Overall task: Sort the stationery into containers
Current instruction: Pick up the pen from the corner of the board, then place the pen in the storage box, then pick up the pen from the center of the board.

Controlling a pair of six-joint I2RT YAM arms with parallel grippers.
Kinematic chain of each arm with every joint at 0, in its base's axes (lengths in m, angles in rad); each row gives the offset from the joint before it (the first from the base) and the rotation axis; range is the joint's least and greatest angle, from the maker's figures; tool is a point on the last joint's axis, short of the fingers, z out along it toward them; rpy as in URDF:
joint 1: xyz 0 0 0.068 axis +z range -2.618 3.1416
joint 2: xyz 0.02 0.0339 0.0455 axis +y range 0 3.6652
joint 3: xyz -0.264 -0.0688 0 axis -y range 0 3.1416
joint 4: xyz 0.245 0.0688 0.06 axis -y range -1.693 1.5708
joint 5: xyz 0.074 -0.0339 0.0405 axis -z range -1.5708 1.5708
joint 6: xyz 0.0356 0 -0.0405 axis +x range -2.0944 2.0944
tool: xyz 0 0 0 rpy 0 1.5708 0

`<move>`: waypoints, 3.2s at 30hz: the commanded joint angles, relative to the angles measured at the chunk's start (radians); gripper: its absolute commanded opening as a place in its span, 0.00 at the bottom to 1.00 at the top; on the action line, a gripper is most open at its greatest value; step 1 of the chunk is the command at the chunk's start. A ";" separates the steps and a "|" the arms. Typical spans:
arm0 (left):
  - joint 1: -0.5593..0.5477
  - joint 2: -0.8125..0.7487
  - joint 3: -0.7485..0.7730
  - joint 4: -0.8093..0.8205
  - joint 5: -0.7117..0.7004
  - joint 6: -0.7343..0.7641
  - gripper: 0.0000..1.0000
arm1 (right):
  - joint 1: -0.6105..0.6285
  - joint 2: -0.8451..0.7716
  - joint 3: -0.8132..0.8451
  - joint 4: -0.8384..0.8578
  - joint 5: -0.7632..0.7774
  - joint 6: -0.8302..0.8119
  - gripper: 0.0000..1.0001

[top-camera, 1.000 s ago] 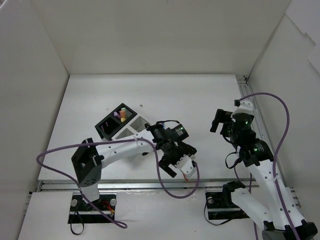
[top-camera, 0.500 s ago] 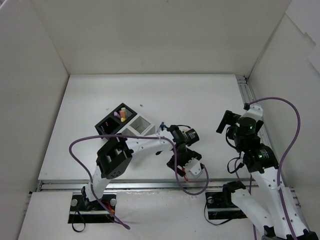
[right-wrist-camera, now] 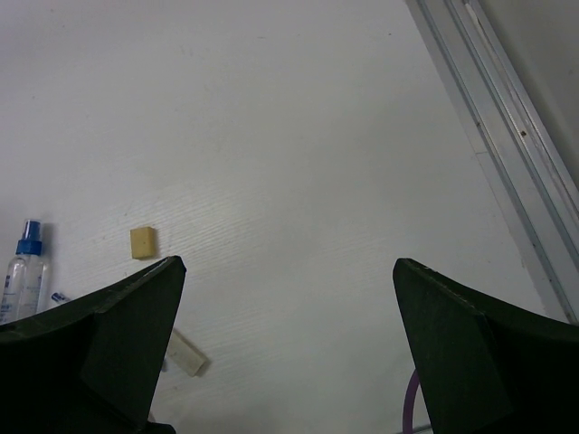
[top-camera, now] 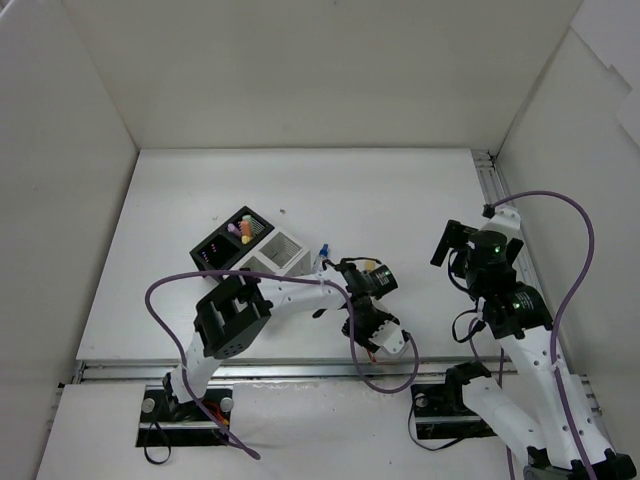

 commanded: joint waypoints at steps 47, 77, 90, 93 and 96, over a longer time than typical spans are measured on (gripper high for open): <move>0.639 -1.049 -0.740 1.105 -0.795 -1.226 0.00 | -0.008 0.011 -0.031 0.150 -0.042 0.037 0.98; 0.939 -1.208 -1.230 1.496 -0.654 -1.470 0.55 | 0.008 0.059 -0.087 0.243 -0.210 -0.056 0.98; 0.911 -1.462 -1.034 0.964 -0.576 -1.490 1.00 | 0.360 0.468 0.019 0.206 -0.347 -0.317 0.98; 0.901 -1.477 -1.030 0.924 -0.500 -1.515 1.00 | 0.412 0.577 0.047 0.201 -0.335 -0.311 0.96; 0.900 -1.482 -1.026 0.900 -0.426 -1.516 1.00 | 0.438 0.664 0.056 0.196 -0.333 -0.323 0.92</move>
